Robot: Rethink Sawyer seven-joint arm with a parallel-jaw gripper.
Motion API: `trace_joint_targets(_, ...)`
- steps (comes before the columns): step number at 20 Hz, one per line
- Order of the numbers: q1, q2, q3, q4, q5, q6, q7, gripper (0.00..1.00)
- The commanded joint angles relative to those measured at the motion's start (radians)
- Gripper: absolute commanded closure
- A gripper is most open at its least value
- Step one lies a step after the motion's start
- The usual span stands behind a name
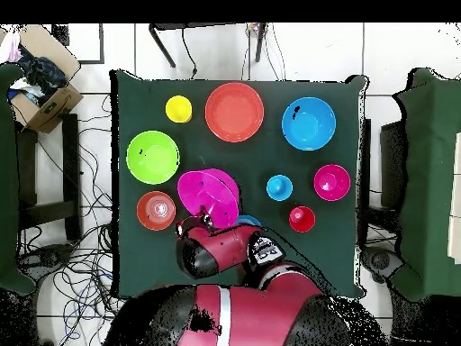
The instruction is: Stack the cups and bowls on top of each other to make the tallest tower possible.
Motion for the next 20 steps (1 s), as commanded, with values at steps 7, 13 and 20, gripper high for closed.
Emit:
trace_joint_targets(7,-0.04,-0.001,0.141,0.041,0.004,0.048,0.149,0.0)
trace_joint_targets(13,-0.045,0.004,0.134,0.033,0.0,0.053,0.135,0.0)
trace_joint_targets(20,-0.043,-0.003,0.126,0.026,0.002,0.071,0.124,0.0)
